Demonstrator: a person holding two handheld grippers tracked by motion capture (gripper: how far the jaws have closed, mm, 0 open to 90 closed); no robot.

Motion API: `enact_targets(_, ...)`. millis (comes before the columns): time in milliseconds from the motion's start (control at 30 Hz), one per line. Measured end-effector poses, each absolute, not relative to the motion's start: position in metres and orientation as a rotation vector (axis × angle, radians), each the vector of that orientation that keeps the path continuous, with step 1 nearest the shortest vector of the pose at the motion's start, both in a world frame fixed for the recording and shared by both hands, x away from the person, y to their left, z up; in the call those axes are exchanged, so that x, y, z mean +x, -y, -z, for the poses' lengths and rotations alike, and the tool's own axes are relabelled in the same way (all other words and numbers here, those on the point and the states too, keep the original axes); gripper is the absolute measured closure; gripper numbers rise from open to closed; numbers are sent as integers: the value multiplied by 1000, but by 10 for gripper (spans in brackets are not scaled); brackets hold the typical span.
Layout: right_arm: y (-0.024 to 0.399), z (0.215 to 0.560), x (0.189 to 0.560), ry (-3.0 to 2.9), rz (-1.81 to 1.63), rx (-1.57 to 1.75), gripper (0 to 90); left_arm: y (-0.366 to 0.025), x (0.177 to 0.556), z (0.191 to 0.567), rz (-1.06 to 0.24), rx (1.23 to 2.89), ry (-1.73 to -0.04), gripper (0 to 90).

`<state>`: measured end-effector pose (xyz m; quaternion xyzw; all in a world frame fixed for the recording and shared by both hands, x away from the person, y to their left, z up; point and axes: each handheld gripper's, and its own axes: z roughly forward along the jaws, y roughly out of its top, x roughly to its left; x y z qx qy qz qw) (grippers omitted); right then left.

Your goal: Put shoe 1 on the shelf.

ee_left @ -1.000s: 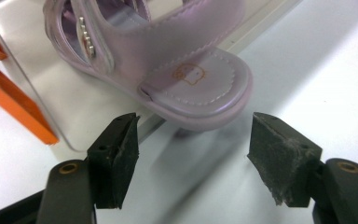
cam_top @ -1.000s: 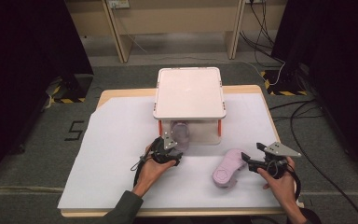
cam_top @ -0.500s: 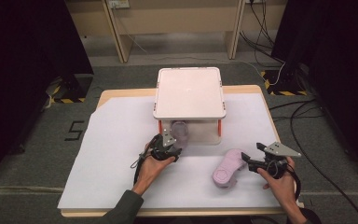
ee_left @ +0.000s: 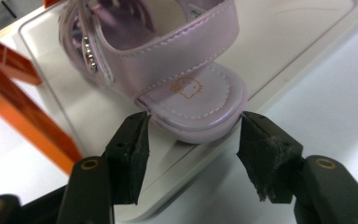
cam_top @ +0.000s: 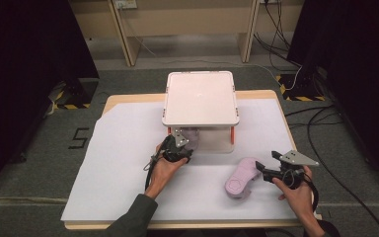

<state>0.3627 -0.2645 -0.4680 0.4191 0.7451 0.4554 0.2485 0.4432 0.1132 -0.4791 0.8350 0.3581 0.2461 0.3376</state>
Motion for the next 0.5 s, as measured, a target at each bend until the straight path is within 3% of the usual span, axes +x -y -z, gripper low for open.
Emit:
enact_targets(233,264,468,363,-2030,-1241,1139,239,-123,444,480,-661,2145,-982,453)
enact_targets(500,265,468,363,-2028,-1241,1143,240,-127,435,480,-617,2133,-992,391)
